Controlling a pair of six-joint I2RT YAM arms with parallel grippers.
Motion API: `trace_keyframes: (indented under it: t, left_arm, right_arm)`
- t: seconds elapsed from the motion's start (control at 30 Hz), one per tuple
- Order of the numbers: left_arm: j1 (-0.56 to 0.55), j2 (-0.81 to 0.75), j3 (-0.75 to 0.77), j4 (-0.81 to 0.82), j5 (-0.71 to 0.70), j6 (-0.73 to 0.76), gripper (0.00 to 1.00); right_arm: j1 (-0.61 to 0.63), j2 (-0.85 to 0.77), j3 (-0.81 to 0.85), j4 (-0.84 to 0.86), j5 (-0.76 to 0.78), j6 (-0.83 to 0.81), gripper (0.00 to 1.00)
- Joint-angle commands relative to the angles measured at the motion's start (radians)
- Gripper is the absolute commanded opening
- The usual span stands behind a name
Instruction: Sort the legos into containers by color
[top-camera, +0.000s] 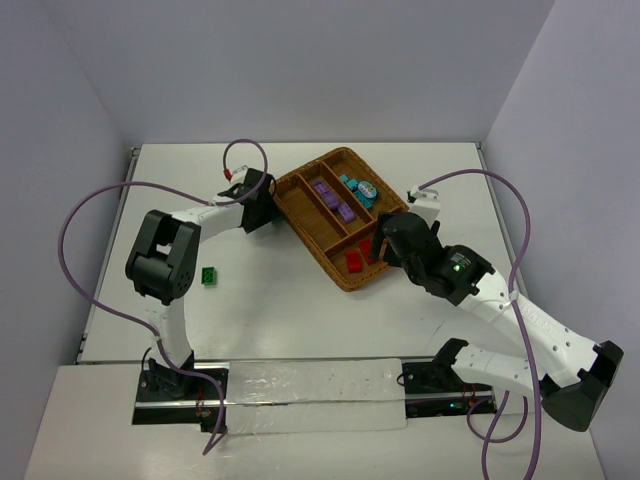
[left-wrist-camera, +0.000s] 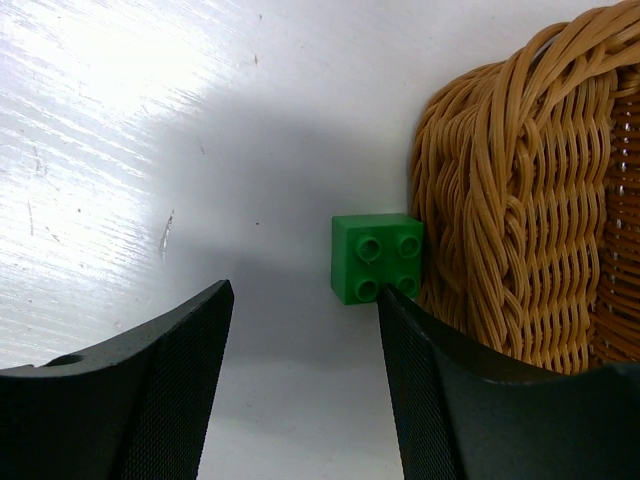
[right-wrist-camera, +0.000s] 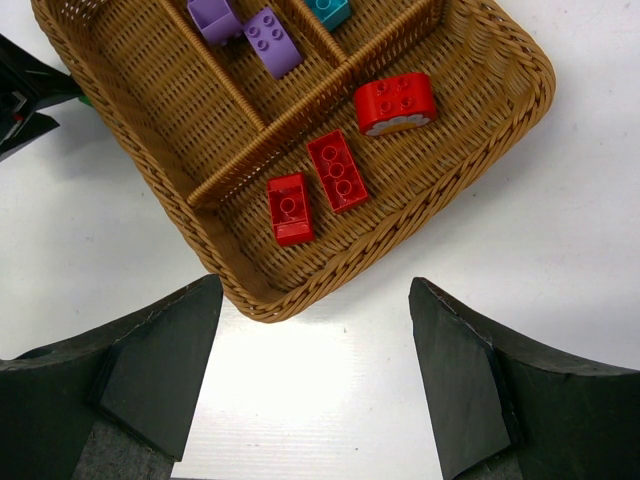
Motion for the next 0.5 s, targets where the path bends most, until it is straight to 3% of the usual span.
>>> trace_keyframes:
  t: [0.0, 0.47]
  left_arm:
    - [0.010, 0.007, 0.045, 0.023, -0.031, 0.007, 0.67]
    - [0.030, -0.053, 0.002, -0.039, -0.136, 0.031, 0.66]
  right_arm:
    - [0.010, -0.003, -0.005, 0.003, 0.028, 0.015, 0.83]
    - [0.010, -0.002, -0.005, 0.005, 0.024, 0.015, 0.83]
